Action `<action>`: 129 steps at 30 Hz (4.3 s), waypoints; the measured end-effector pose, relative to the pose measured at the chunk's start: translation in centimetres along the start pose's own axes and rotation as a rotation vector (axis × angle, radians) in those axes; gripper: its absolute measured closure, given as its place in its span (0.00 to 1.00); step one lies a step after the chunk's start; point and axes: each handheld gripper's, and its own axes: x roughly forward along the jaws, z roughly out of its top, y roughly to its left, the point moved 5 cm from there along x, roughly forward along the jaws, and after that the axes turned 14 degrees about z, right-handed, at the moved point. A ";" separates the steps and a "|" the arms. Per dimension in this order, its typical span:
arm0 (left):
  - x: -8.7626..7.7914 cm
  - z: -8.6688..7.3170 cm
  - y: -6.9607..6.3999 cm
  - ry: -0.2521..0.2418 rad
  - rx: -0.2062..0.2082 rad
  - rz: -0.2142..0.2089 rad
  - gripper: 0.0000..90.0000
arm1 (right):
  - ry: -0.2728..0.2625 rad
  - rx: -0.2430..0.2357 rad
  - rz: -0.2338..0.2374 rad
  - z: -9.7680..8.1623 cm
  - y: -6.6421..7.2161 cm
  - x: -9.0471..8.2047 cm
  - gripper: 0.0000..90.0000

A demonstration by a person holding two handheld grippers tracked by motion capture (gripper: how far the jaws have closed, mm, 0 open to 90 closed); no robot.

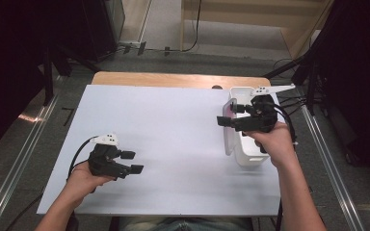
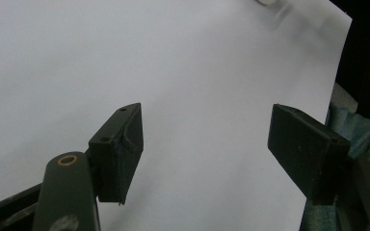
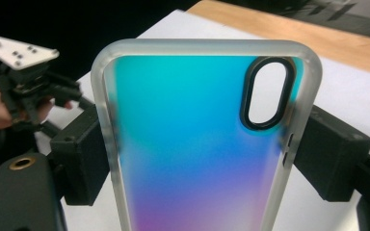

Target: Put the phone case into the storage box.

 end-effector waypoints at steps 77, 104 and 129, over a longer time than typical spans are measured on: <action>-0.2 -0.1 0.7 -0.008 -0.042 0.007 0.31 | -0.158 0.157 -0.512 4.9 -9.7 -3.8 0.17; -0.2 -0.2 0.7 -0.017 -0.048 0.002 0.31 | -0.188 0.172 -0.547 6.5 -13.7 -2.7 0.17; -0.4 -0.1 0.8 -0.031 -0.062 -0.010 0.31 | -0.203 0.195 -0.616 7.6 -17.2 -0.7 0.17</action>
